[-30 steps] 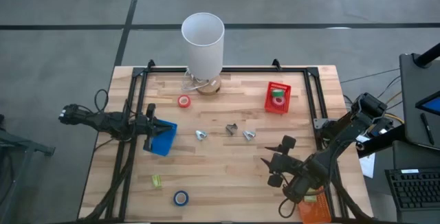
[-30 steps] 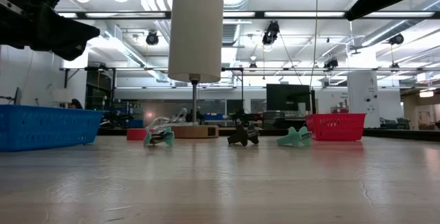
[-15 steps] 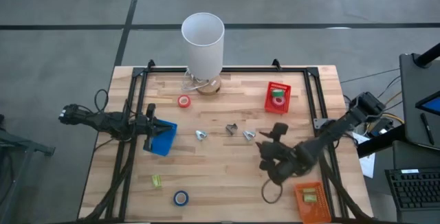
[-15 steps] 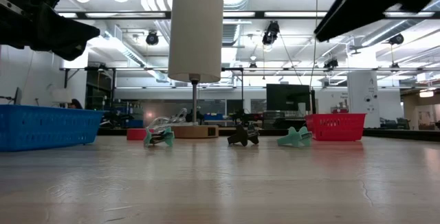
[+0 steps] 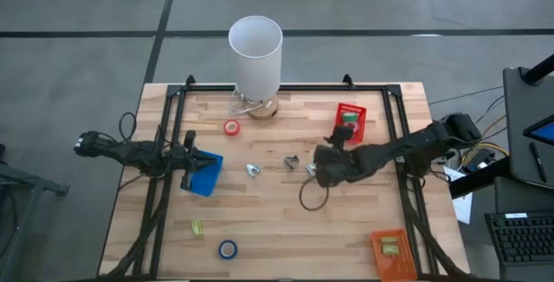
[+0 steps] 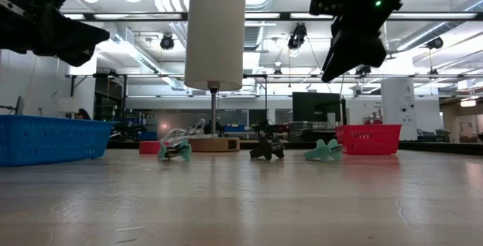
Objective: Pick and place Stapler, Stapler remover, tape
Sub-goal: Put the red tape into the red bin
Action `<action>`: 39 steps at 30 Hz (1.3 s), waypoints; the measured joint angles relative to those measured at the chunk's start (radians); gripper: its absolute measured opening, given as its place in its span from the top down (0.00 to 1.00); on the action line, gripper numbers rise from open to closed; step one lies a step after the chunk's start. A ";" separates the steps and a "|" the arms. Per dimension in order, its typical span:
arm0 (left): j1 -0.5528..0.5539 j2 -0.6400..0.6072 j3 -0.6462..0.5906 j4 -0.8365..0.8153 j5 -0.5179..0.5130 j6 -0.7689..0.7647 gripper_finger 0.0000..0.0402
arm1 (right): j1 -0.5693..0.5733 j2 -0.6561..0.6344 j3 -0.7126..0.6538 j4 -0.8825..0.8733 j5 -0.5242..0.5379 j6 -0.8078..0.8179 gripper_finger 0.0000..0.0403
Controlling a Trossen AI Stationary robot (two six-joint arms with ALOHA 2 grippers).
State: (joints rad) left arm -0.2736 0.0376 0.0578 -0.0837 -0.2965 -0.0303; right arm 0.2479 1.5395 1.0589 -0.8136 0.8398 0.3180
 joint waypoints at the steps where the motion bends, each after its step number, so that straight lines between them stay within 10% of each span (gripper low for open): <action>1: 0.000 0.000 0.000 0.000 0.000 0.000 0.94 | -0.017 0.001 -0.002 0.010 0.000 -0.004 0.54; 13: 0.000 0.000 0.000 0.000 0.000 0.000 0.94 | -0.083 0.021 -0.073 0.031 -0.093 0.095 0.58; 26: 0.000 0.000 0.000 0.000 0.000 0.000 0.94 | -0.083 0.018 -0.076 0.085 -0.333 0.056 0.97; 39: 0.000 0.000 0.000 0.000 0.000 0.000 0.94 | -0.095 -0.218 -0.263 0.669 -0.610 -0.288 0.98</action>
State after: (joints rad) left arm -0.2734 0.0376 0.0577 -0.0841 -0.2963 -0.0306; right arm 0.1526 1.3213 0.7956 -0.1448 0.2302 0.0300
